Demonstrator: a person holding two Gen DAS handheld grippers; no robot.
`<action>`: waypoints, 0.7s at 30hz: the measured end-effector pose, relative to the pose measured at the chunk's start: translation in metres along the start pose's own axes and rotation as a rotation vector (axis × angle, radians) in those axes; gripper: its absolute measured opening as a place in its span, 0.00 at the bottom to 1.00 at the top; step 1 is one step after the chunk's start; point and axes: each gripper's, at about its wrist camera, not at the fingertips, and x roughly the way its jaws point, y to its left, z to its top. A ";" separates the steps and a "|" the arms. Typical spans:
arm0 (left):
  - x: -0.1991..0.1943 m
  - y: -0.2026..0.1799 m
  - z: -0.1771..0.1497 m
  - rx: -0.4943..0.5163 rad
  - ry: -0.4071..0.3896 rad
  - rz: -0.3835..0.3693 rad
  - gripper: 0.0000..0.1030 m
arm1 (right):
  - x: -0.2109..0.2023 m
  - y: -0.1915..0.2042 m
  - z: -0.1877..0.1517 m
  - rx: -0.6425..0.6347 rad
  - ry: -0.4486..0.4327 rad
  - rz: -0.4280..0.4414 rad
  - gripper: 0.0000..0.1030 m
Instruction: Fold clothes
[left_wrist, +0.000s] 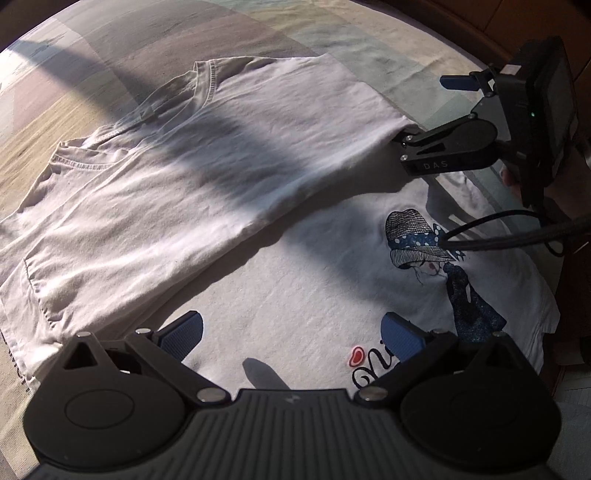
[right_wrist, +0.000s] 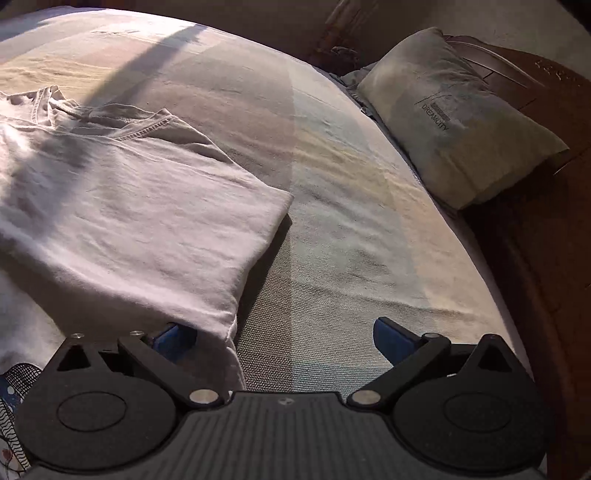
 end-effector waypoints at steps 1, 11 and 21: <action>0.000 0.001 -0.001 -0.009 0.002 -0.009 0.99 | 0.002 -0.002 0.001 0.010 -0.002 -0.028 1.00; -0.004 0.013 -0.006 -0.013 0.002 -0.030 0.99 | 0.018 -0.053 -0.029 0.472 0.140 0.115 1.00; -0.018 0.077 0.016 -0.016 -0.137 0.170 0.99 | 0.015 -0.025 0.009 0.404 0.081 0.313 1.00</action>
